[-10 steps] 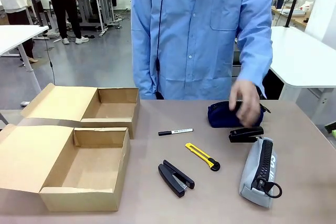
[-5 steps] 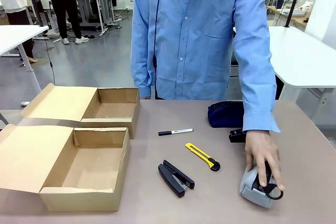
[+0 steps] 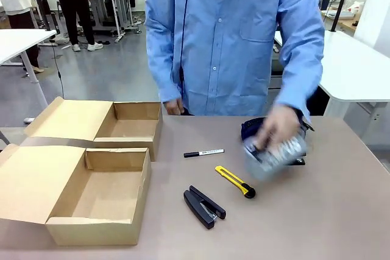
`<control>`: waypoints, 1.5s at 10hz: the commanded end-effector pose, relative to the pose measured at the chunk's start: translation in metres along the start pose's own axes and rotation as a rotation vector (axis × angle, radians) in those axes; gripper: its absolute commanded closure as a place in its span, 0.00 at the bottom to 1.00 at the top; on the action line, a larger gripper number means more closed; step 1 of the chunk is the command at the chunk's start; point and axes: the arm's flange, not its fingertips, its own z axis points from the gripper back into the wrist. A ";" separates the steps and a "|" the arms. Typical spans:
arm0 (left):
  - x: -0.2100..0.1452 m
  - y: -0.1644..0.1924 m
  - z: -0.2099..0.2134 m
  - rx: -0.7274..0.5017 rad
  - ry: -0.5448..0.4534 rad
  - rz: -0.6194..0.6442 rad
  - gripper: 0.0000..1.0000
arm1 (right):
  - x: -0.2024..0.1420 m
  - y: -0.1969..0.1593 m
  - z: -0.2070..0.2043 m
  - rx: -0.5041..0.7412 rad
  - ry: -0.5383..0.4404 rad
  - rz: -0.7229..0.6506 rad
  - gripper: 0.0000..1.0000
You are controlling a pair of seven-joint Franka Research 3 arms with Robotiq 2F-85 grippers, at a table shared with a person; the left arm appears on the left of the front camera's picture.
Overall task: Place items inside the box.
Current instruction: Pick up a Pencil pouch or Stapler and place it inside the Mailer Box closest to the robot.
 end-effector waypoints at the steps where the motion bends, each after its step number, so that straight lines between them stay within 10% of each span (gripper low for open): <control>1: 0.002 0.000 0.000 -0.022 -0.013 -0.024 0.00 | -0.004 0.003 0.010 -0.001 0.003 0.018 0.00; 5: 0.002 0.000 0.000 -0.022 -0.013 -0.024 0.00 | 0.000 0.014 -0.016 0.015 0.054 0.057 0.00; 7: 0.002 0.000 0.000 -0.022 -0.013 -0.024 0.00 | -0.006 0.070 -0.076 0.121 0.287 0.430 0.00; 12: 0.002 0.000 0.000 -0.022 -0.013 -0.024 0.00 | -0.064 0.144 -0.171 0.175 0.772 0.879 0.00; 15: 0.002 0.000 0.000 -0.022 -0.013 -0.024 0.00 | 0.002 0.152 -0.174 0.178 0.811 0.814 0.00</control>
